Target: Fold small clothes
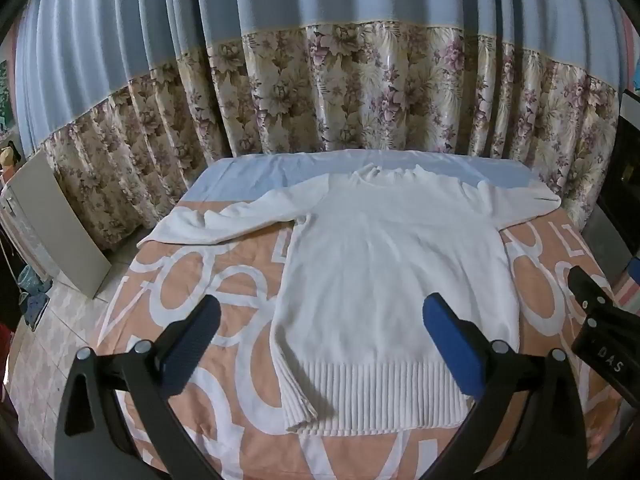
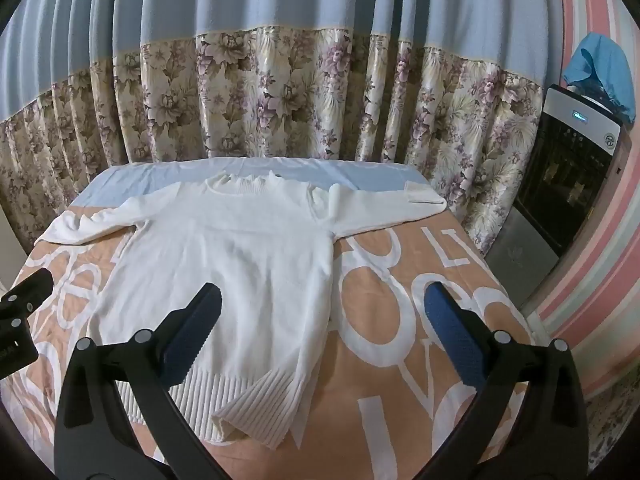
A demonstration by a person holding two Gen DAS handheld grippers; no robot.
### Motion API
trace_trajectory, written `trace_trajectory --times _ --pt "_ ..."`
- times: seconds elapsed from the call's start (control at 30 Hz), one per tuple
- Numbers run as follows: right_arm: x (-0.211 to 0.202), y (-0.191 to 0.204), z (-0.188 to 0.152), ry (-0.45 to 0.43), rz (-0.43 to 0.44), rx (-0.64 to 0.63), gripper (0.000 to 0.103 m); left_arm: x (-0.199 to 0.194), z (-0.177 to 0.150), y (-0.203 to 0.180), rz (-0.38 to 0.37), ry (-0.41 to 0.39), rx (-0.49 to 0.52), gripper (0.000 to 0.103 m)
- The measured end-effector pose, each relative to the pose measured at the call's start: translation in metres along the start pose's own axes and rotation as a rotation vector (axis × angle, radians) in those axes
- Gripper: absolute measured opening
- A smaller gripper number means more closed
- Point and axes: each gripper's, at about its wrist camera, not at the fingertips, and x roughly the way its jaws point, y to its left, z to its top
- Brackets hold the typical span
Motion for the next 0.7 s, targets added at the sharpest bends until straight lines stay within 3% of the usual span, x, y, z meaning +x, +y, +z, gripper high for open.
trace_trajectory --times 0.7 --pt "-0.0001 0.0027 0.0014 -0.004 -0.002 -0.009 0.100 -0.0023 0.0004 -0.0013 -0.011 0.008 -0.001 0.101"
